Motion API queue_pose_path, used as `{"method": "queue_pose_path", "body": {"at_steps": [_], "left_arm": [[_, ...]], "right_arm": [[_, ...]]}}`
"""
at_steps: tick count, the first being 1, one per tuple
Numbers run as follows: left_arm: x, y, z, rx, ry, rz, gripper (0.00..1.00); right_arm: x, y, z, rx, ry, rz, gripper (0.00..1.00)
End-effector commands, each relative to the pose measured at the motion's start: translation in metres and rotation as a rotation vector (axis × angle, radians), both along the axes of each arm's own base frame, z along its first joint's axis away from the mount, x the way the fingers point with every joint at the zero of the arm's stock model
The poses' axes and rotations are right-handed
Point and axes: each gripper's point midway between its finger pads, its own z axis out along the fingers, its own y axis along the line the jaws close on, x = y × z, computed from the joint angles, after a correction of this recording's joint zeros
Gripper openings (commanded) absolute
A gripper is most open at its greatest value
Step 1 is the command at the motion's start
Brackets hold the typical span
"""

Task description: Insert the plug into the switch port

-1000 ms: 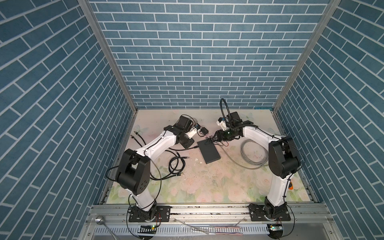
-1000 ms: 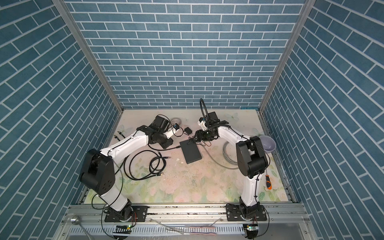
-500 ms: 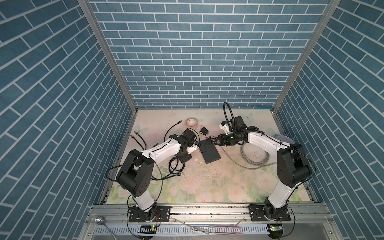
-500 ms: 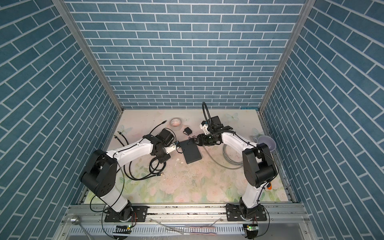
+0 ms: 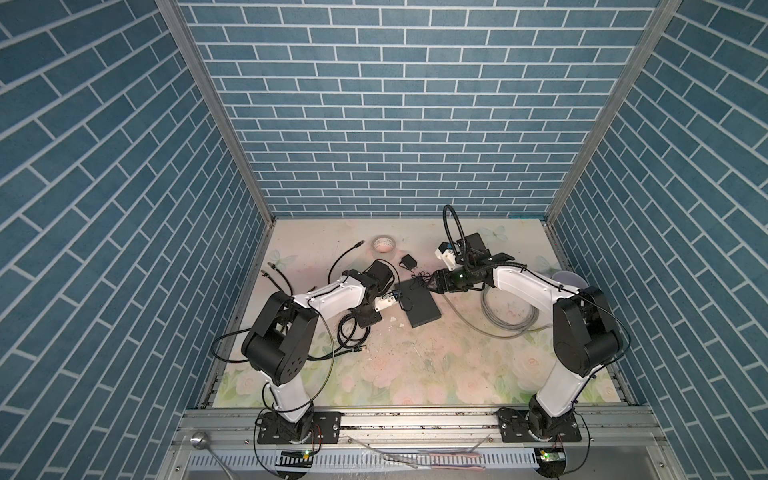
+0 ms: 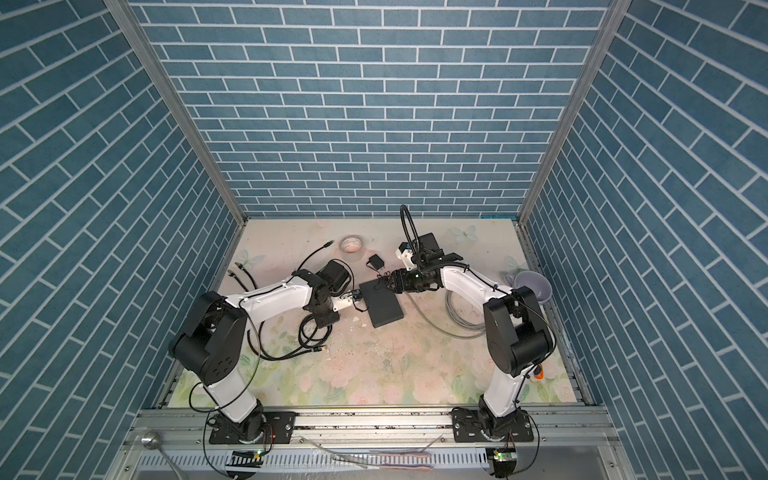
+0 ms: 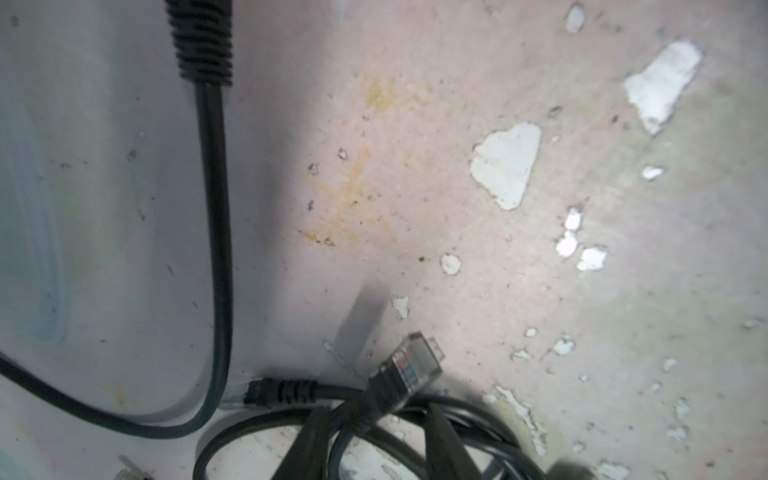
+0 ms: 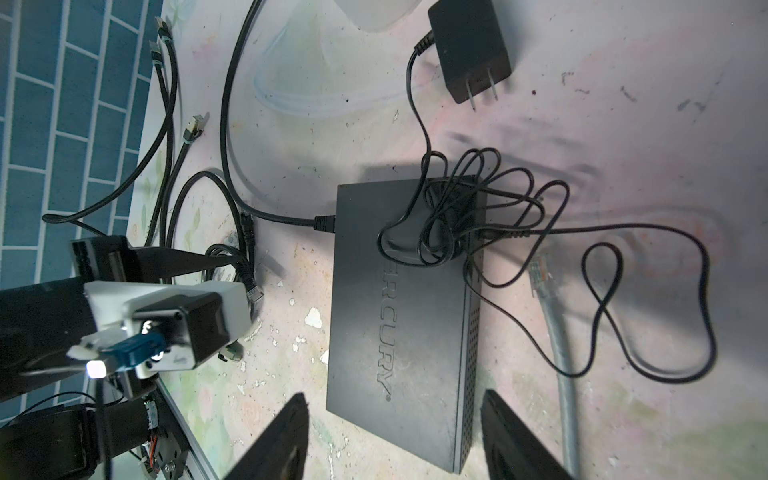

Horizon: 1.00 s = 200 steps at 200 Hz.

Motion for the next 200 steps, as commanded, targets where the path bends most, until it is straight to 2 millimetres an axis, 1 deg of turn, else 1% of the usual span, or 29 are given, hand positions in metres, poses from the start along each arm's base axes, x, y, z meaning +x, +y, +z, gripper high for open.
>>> {"method": "queue_pose_path", "body": {"at_steps": [1, 20, 34, 64, 87, 106, 125, 138, 155, 164, 182, 190, 200], "left_arm": [[0.005, -0.006, -0.001, -0.033, 0.003, -0.009, 0.32], [0.007, -0.009, -0.002, -0.064, 0.014, -0.007, 0.19], [0.005, -0.014, -0.002, -0.09, 0.036, -0.01, 0.13], [0.002, -0.028, 0.001, -0.166, 0.07, -0.013, 0.05], [0.003, -0.033, 0.011, -0.192, 0.062, -0.016, 0.0], [0.003, -0.043, 0.025, -0.256, 0.066, -0.017, 0.0], [0.0, -0.06, 0.043, -0.359, 0.069, -0.026, 0.0], [-0.001, -0.07, 0.054, -0.428, 0.063, -0.037, 0.0], [0.0, -0.083, 0.067, -0.499, 0.06, -0.055, 0.0], [-0.001, -0.087, 0.071, -0.524, 0.07, -0.062, 0.0], [-0.001, -0.094, 0.075, -0.551, 0.086, -0.075, 0.0], [-0.001, -0.096, 0.075, -0.56, 0.096, -0.081, 0.0], [0.0, -0.098, 0.075, -0.563, 0.102, -0.082, 0.0]], "right_arm": [[-0.007, 0.002, 0.005, 0.016, 0.008, 0.016, 0.66], [-0.009, 0.003, 0.007, 0.022, 0.008, 0.022, 0.66], [-0.011, 0.003, 0.009, 0.029, 0.006, 0.027, 0.66], [-0.018, -0.001, 0.012, 0.031, 0.001, 0.029, 0.66], [-0.024, -0.004, 0.014, 0.031, -0.005, 0.03, 0.66], [-0.026, -0.005, 0.016, 0.039, -0.005, 0.03, 0.65], [-0.031, 0.001, 0.018, 0.088, 0.003, 0.045, 0.65], [-0.039, 0.011, 0.023, 0.167, 0.005, 0.084, 0.65], [-0.057, 0.028, 0.032, 0.279, -0.02, 0.166, 0.65], [-0.066, 0.036, 0.035, 0.329, -0.036, 0.202, 0.64], [-0.074, 0.048, 0.038, 0.382, -0.057, 0.23, 0.63], [-0.076, 0.052, 0.037, 0.387, -0.068, 0.238, 0.63], [-0.071, 0.053, 0.033, 0.37, -0.081, 0.207, 0.62]]}}
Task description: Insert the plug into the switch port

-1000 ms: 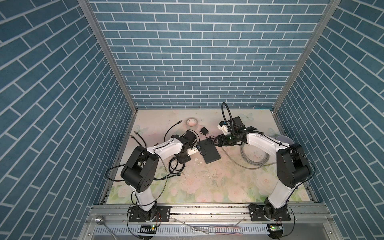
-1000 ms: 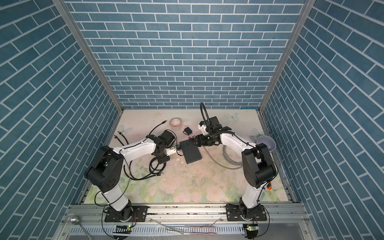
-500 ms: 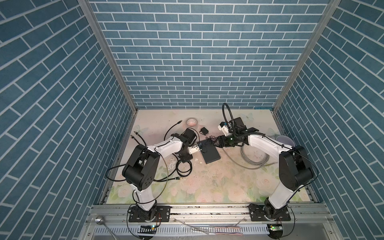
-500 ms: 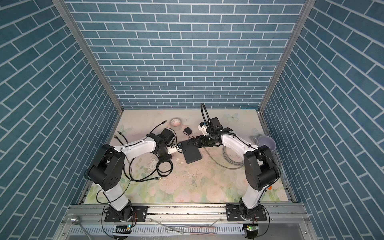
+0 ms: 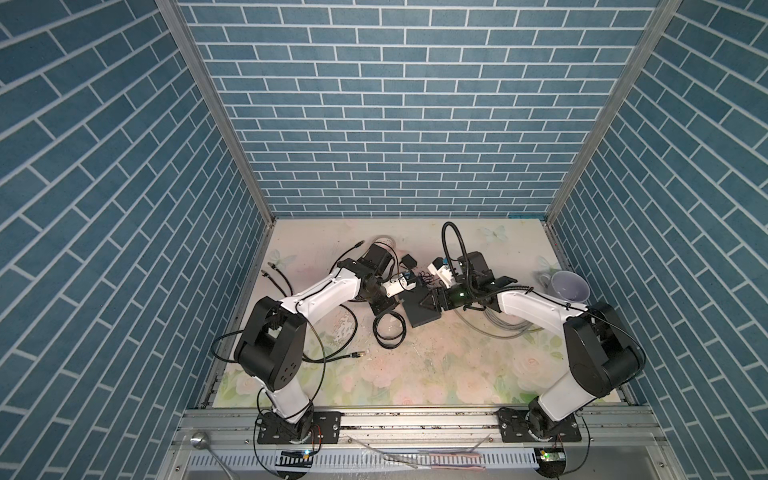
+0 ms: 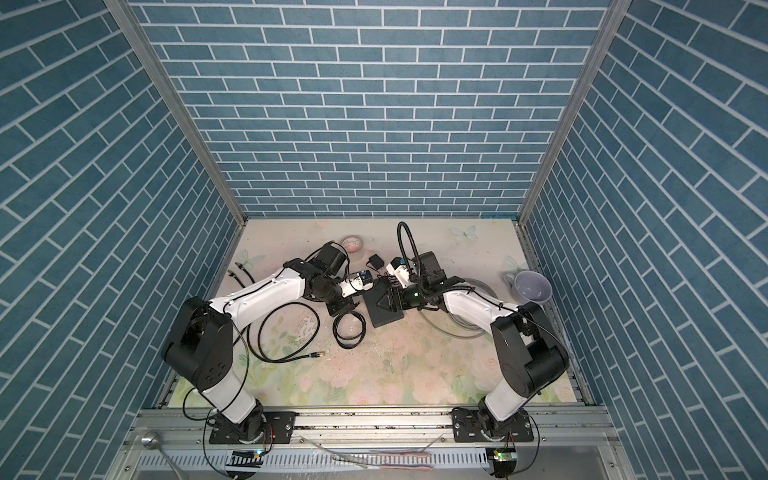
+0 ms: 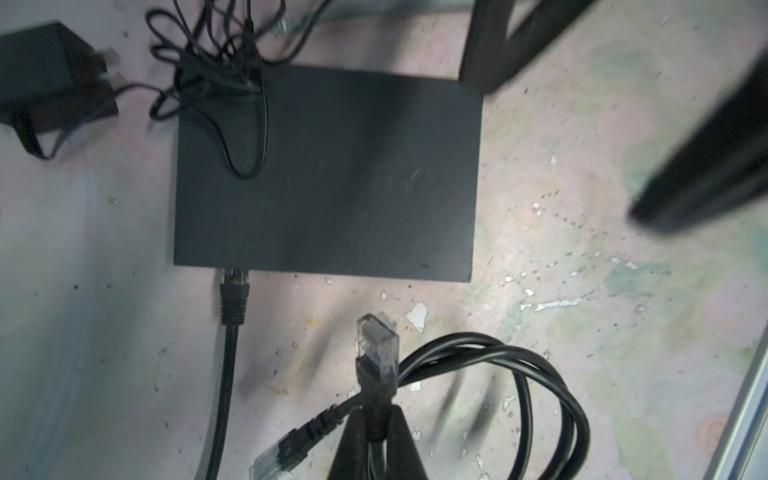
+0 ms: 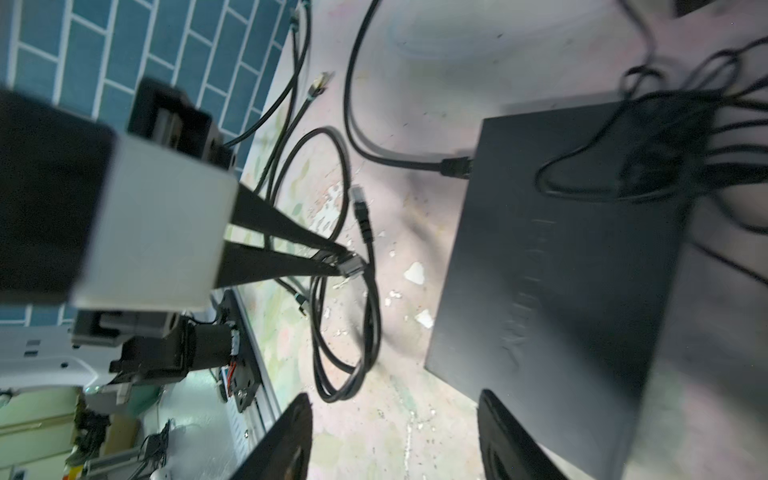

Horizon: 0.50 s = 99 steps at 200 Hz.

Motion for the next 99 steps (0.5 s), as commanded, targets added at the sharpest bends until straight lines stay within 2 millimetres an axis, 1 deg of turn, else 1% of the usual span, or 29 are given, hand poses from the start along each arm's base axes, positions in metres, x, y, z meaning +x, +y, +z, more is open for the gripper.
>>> {"method": "queue_pose_path", "body": {"at_steps": [1, 26, 52, 73, 99], "left_arm": [[-0.002, -0.014, 0.009, -0.07, 0.036, -0.024, 0.0], [-0.003, -0.017, 0.009, -0.074, 0.043, -0.042, 0.0], [-0.004, -0.019, 0.011, -0.082, 0.045, -0.052, 0.0], [-0.005, -0.021, 0.012, -0.093, 0.048, -0.061, 0.0], [-0.004, -0.024, 0.013, -0.104, 0.051, -0.068, 0.0]], "right_arm": [[0.002, 0.018, 0.022, 0.11, -0.077, 0.012, 0.62], [0.013, 0.023, 0.01, 0.101, -0.021, -0.032, 0.56], [0.018, 0.026, 0.01, 0.125, -0.026, -0.054, 0.54], [0.021, 0.03, 0.012, 0.14, -0.023, -0.061, 0.51], [0.023, 0.034, 0.007, 0.13, -0.016, -0.057, 0.47]]}}
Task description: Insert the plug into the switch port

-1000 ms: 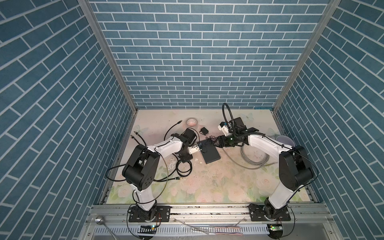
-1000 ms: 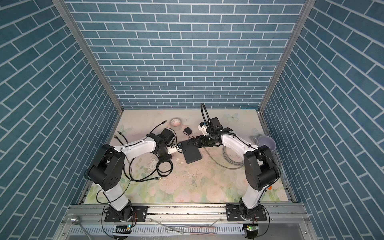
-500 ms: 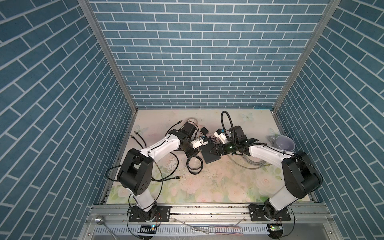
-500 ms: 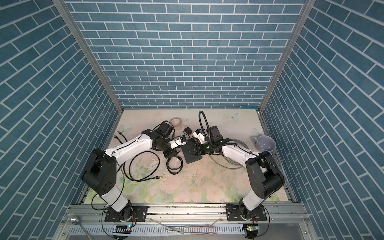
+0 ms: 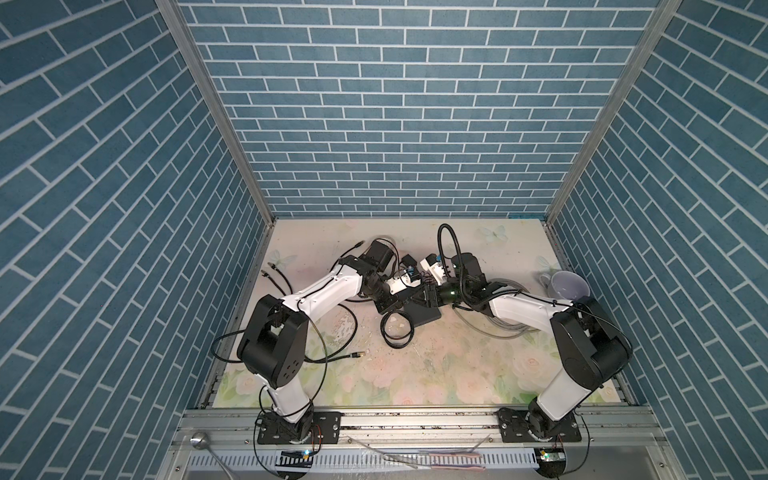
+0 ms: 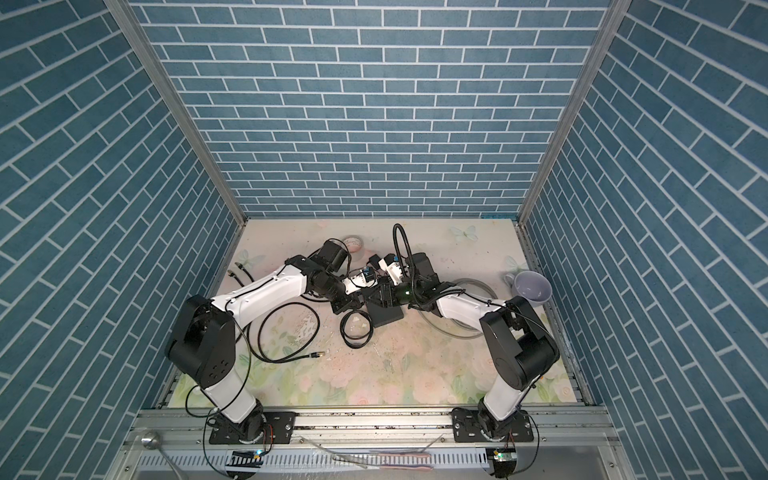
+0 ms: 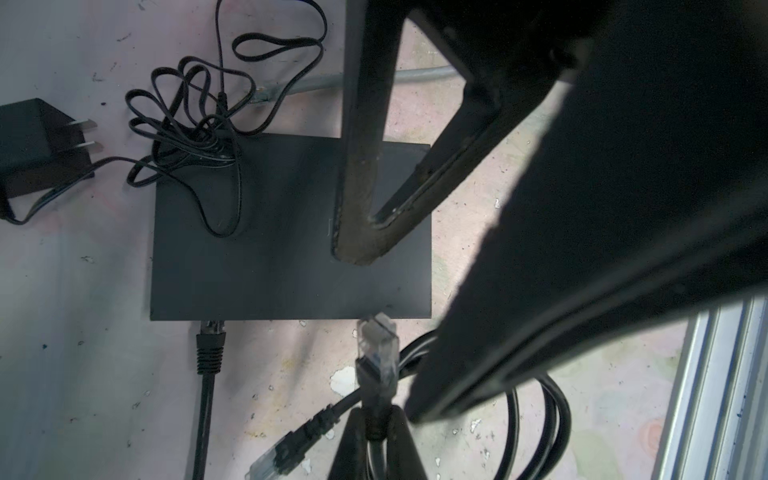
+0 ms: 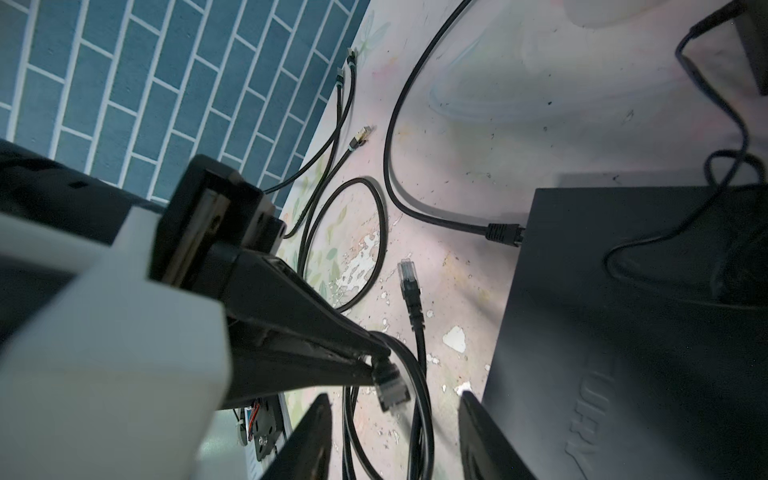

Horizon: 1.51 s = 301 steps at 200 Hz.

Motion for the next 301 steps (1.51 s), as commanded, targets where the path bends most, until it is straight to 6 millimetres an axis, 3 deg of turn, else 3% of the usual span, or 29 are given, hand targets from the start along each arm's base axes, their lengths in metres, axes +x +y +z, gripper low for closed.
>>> {"method": "queue_pose_path", "body": {"at_steps": [1, 40, 98, 144, 171, 246, 279, 301], "left_arm": [[0.0, -0.008, 0.005, -0.027, 0.01, -0.027, 0.0], [0.0, -0.011, 0.004, -0.038, 0.024, -0.037, 0.0], [0.001, -0.011, 0.004, -0.034, 0.026, -0.037, 0.0], [0.001, -0.008, 0.001, -0.013, 0.029, -0.036, 0.0], [0.002, -0.009, 0.001, -0.019, 0.021, -0.032, 0.0], [0.003, -0.007, -0.003, -0.009, 0.015, -0.024, 0.0], [0.012, -0.001, -0.007, 0.024, -0.018, 0.017, 0.08], [0.019, 0.007, -0.006, 0.058, -0.074, 0.058, 0.27]], "right_arm": [[0.005, 0.007, -0.002, 0.012, 0.003, -0.007, 0.46], [-0.002, 0.013, -0.008, -0.002, -0.022, 0.045, 0.45], [0.004, 0.019, -0.008, 0.002, 0.013, 0.037, 0.31], [0.003, 0.018, 0.002, 0.005, 0.032, 0.023, 0.36], [0.004, 0.018, -0.001, -0.015, 0.058, 0.023, 0.27], [0.003, 0.014, -0.006, -0.028, 0.15, -0.037, 0.12], [0.006, 0.011, -0.01, -0.024, 0.232, -0.12, 0.05], [0.013, 0.004, -0.019, -0.046, 0.299, -0.225, 0.04]]}}
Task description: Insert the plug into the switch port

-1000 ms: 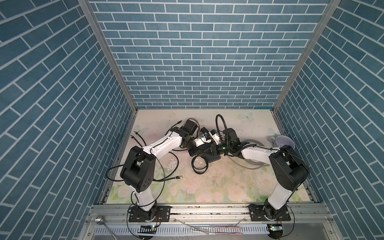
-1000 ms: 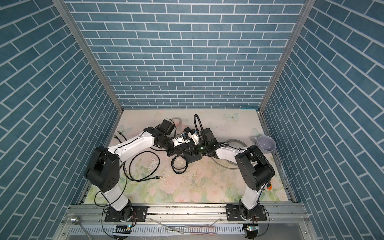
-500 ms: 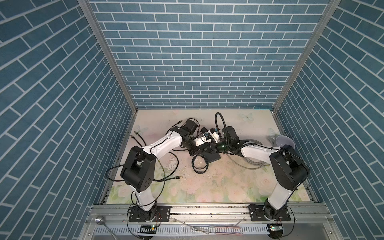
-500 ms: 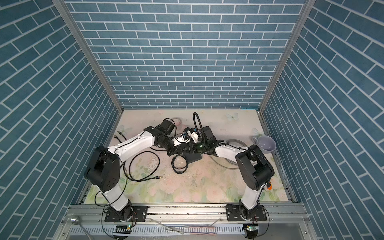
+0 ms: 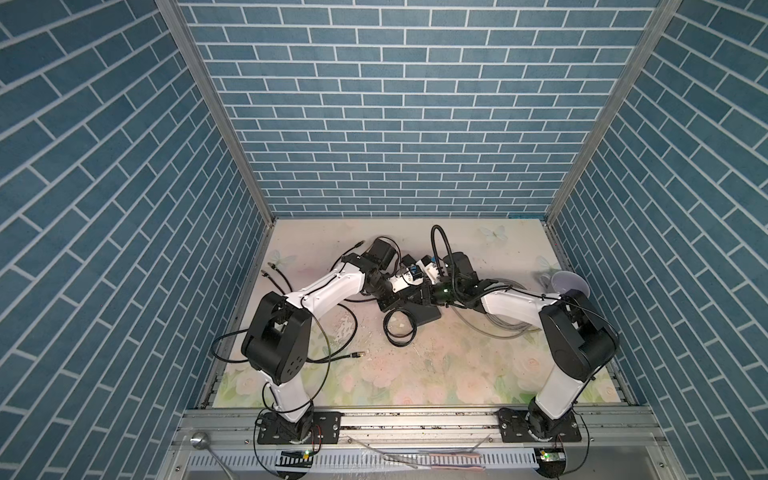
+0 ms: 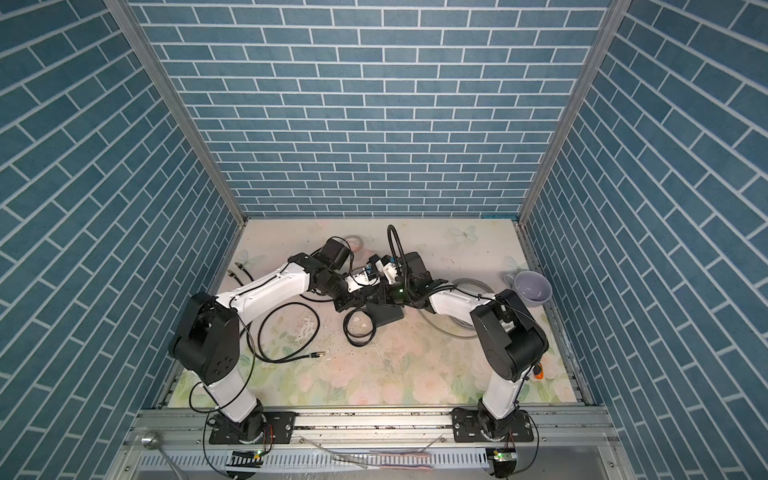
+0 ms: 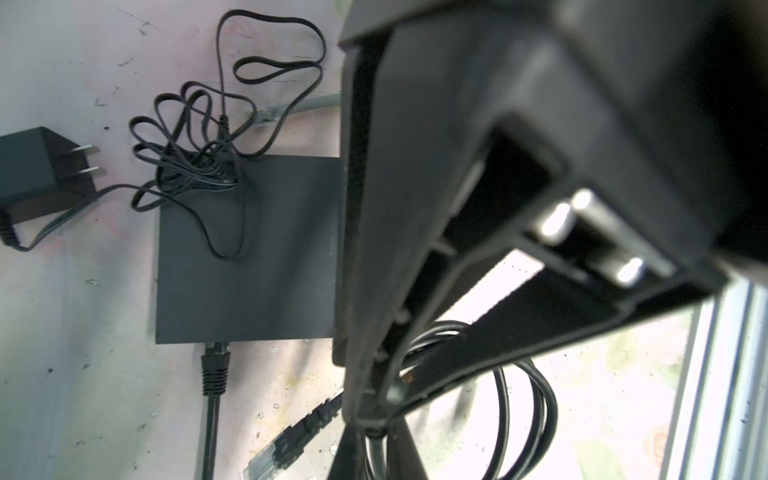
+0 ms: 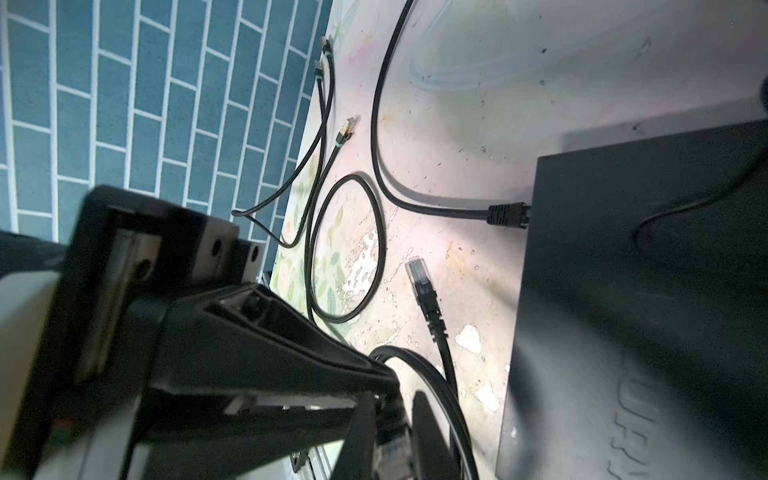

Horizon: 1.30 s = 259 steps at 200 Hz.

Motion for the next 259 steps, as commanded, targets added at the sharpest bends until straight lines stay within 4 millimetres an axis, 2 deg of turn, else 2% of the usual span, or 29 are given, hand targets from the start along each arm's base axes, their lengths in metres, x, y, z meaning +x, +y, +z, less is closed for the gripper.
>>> {"method": "queue_pose_path", "body": {"at_steps": [1, 21, 39, 56, 94, 126, 151, 210, 232, 259], "left_arm": [[0.01, 0.013, -0.004, 0.054, -0.059, 0.063, 0.27], [0.015, 0.018, 0.006, 0.077, -0.175, 0.102, 0.36], [0.019, 0.019, 0.018, 0.11, -0.341, 0.133, 0.39], [0.018, 0.018, 0.022, 0.138, -0.426, 0.145, 0.4], [0.009, 0.0, 0.022, 0.166, -0.519, 0.106, 0.41], [0.012, 0.002, 0.005, 0.224, -0.527, 0.079, 0.41], [0.018, 0.0, 0.0, 0.223, -0.535, 0.061, 0.41], [0.003, -0.009, -0.017, 0.208, -0.436, -0.019, 0.39], [-0.002, -0.003, -0.014, 0.191, -0.403, -0.014, 0.39], [-0.006, 0.002, -0.013, 0.167, -0.383, -0.017, 0.39]], "right_arm": [[0.007, -0.007, -0.005, -0.03, 0.107, -0.146, 0.04], [0.015, -0.01, -0.009, -0.021, 0.193, -0.255, 0.04], [0.02, -0.014, -0.014, -0.009, 0.279, -0.356, 0.03], [0.023, -0.014, -0.014, 0.028, 0.361, -0.426, 0.04], [0.023, -0.01, -0.011, 0.079, 0.49, -0.503, 0.04], [0.019, -0.01, -0.003, 0.099, 0.558, -0.531, 0.05], [0.013, -0.009, -0.003, 0.109, 0.623, -0.54, 0.05], [0.013, -0.01, 0.005, 0.115, 0.635, -0.564, 0.03], [0.016, -0.014, -0.004, 0.11, 0.649, -0.593, 0.03], [0.021, -0.013, -0.003, 0.151, 0.66, -0.614, 0.02]]}}
